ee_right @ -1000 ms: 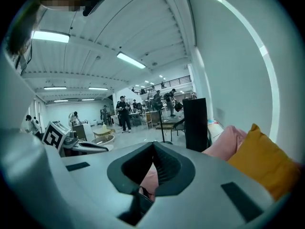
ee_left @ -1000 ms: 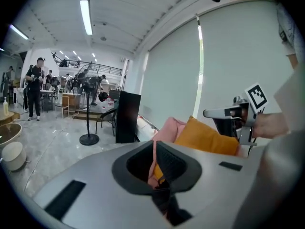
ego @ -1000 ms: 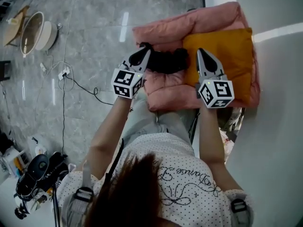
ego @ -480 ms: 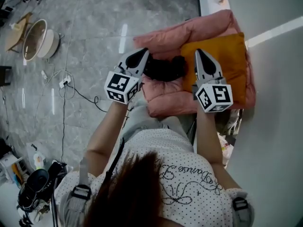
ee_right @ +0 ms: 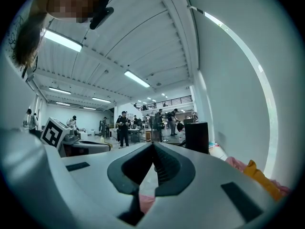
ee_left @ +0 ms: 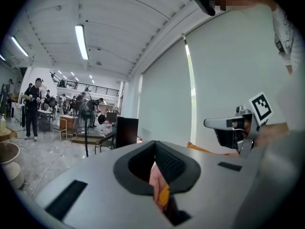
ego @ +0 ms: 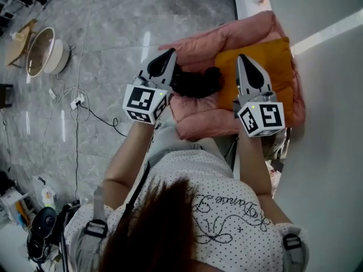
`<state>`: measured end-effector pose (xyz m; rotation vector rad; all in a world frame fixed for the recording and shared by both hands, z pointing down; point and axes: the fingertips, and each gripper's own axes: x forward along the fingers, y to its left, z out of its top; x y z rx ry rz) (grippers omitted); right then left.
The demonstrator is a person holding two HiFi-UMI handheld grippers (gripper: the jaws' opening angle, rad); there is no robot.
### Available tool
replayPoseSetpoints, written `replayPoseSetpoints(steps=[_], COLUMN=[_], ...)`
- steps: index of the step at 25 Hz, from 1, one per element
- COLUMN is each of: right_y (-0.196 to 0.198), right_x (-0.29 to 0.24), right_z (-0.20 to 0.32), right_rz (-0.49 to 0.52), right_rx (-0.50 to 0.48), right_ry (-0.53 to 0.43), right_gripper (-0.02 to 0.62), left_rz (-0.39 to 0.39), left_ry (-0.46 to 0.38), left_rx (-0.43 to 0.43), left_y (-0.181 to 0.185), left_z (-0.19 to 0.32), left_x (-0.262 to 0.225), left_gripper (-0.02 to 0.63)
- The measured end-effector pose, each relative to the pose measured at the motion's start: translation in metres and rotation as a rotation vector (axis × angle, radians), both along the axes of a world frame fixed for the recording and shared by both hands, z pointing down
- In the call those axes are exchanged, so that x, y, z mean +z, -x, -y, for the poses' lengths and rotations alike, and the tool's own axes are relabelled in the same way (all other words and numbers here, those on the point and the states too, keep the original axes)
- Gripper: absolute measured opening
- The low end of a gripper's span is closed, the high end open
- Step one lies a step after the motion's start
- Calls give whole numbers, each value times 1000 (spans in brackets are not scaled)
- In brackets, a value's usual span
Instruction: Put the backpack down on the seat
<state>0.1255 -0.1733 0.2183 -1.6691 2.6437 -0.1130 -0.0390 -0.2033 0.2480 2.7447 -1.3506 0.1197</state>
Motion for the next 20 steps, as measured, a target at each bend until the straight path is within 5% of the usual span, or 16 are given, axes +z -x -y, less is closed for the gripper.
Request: replayPoseSetpoints(steps=[20], right_y=[5], right_x=[-12], right_z=[-7], right_rz=[-18], right_rx=[26], right_ry=[-55], right_gripper=[9], left_rz=[-12], left_ry=[-49], left_rx=[7], left_y=[7], left_z=[-6], left_x=[-9], left_gripper=[3])
